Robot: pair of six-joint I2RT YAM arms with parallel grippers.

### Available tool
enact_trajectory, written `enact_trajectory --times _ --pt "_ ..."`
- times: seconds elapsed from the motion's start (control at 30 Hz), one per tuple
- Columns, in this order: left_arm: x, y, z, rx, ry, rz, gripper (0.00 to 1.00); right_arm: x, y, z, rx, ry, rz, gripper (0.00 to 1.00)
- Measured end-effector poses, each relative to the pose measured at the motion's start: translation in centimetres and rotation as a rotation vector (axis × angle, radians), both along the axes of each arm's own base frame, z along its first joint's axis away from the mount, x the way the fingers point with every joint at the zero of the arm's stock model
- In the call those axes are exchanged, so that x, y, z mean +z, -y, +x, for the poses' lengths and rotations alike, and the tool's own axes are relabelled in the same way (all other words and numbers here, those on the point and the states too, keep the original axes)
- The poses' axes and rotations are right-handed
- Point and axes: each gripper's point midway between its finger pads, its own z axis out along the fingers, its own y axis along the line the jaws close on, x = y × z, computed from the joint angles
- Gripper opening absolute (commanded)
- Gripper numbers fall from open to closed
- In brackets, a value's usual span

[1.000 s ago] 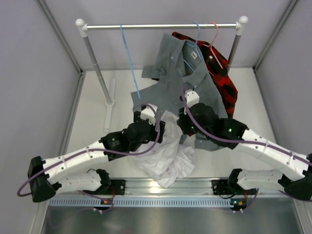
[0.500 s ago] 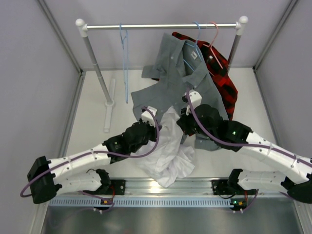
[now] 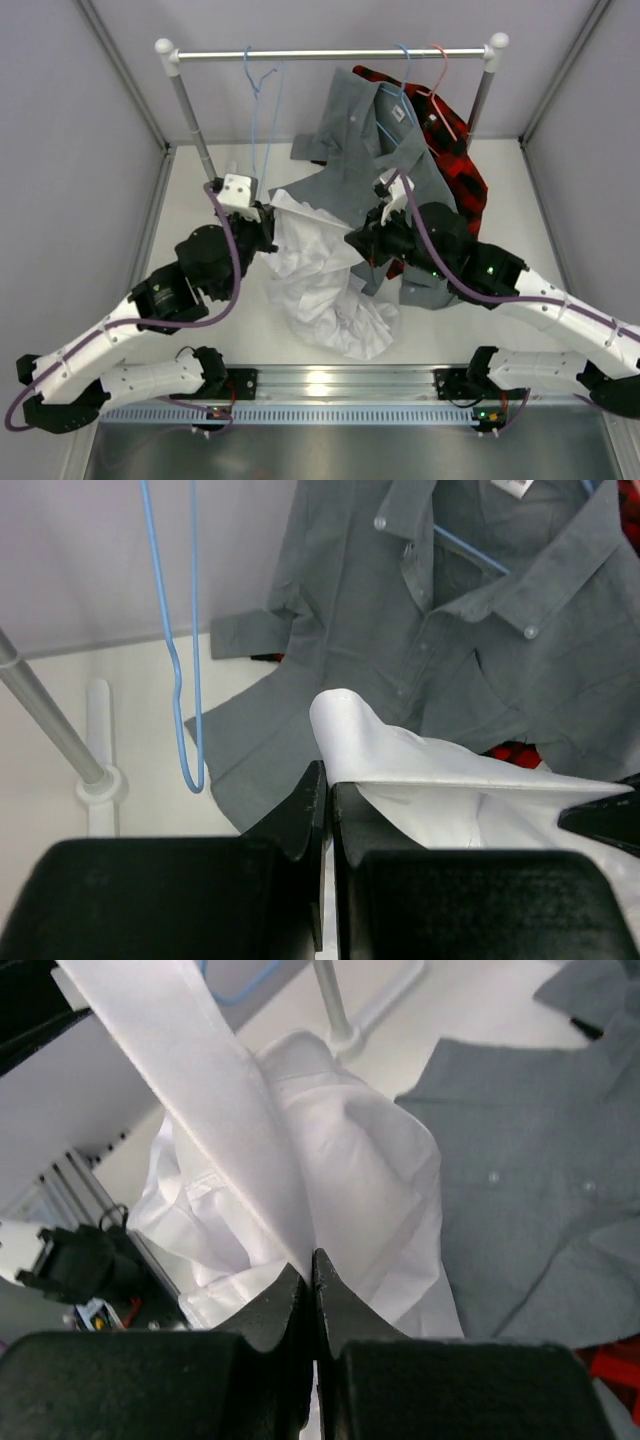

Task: Place the shirt on the hanger

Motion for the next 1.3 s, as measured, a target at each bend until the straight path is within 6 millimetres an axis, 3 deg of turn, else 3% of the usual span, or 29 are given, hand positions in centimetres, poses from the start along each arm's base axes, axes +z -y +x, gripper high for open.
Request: enact_trajectory --times 0.1,0.2,0.3,0.4,0.5,0.53,0.57,0.63,0.73,0.87,0.97,1.1,1.17,1.2,1.23,1.3 --pt "2.6 -1.2 -0.7 0.000 0.016 -0.010 0.00 2.9 -0.3 0.8 -0.037 0.050 0.088 0.00" --pt "2.7 -1.1 -1.3 -0.042 0.003 0.022 0.00 3.2 0.2 1.5 -0.102 0.052 0.128 0.00" --pt "1.3 0.4 -1.8 -0.124 -0.037 0.062 0.00 1.1 1.1 1.2 -0.122 0.029 0.104 0.00" --pt "-1.6 3.2 -2.0 -0.228 -0.108 0.103 0.00 -2.6 2.4 0.2 -0.105 0.001 0.043 0.00" --pt "-6.4 5.8 -2.1 -0.307 -0.207 0.178 0.00 -7.1 4.5 -1.8 -0.066 -0.044 -0.031 0.23" --pt "-8.5 6.5 -2.0 -0.322 -0.248 0.216 0.00 -8.5 5.3 -2.7 -0.049 -0.061 -0.059 0.44" --pt "-10.1 7.0 -1.9 -0.332 -0.281 0.246 0.00 -9.5 5.9 -3.4 -0.034 -0.075 -0.078 0.52" --pt "-13.5 7.7 -2.0 -0.354 -0.353 0.308 0.00 -10.1 7.1 -4.5 -0.001 -0.075 -0.104 0.69" --pt "-15.3 8.7 -2.4 -0.393 -0.402 0.331 0.00 -8.8 7.4 -5.3 0.055 -0.035 -0.096 0.73" --pt "-14.8 9.8 -2.9 -0.442 -0.413 0.299 0.00 -6.5 6.3 -4.9 0.102 0.018 -0.119 0.73" --pt "-14.0 10.7 -3.0 -0.471 -0.409 0.265 0.00 -6.2 4.6 -4.0 0.144 0.038 -0.172 0.73" --pt "-13.8 11.1 -3.3 -0.490 -0.415 0.246 0.00 -8.5 2.7 -2.6 0.179 0.036 -0.272 0.72" --pt "-13.9 11.2 -3.3 -0.493 -0.416 0.245 0.00 -9.5 2.4 -1.7 0.177 0.052 -0.318 0.66" --pt "-13.8 11.2 -3.3 -0.493 -0.416 0.245 0.00 -9.6 2.1 -1.2 0.170 0.071 -0.326 0.57" --pt "-13.8 11.1 -3.3 -0.493 -0.415 0.244 0.00 -9.7 1.9 -0.7 0.165 0.091 -0.336 0.37" --pt "-13.7 11.1 -3.3 -0.491 -0.412 0.243 0.00 -9.7 1.5 0.2 0.149 0.126 -0.344 0.11"
